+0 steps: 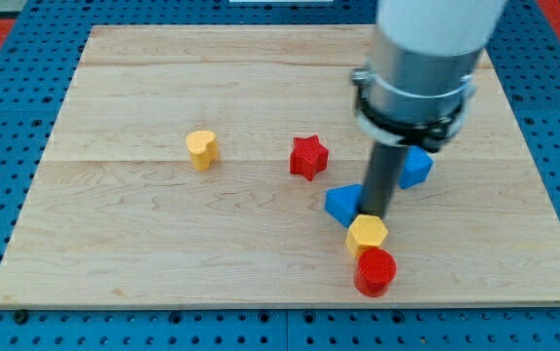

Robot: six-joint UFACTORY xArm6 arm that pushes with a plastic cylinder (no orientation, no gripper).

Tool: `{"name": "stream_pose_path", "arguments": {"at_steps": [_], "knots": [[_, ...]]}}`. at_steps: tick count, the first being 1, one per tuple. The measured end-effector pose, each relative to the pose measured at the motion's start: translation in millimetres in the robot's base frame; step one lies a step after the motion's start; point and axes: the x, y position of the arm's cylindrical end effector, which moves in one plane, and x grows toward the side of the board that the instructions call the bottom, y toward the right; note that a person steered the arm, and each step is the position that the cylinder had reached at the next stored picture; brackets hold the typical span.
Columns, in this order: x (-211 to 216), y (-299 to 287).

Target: Place the yellow hexagon bottom of the blue triangle

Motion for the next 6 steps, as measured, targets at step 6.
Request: {"name": "stream_pose_path", "arguments": {"at_steps": [6], "knots": [[28, -69]]}}
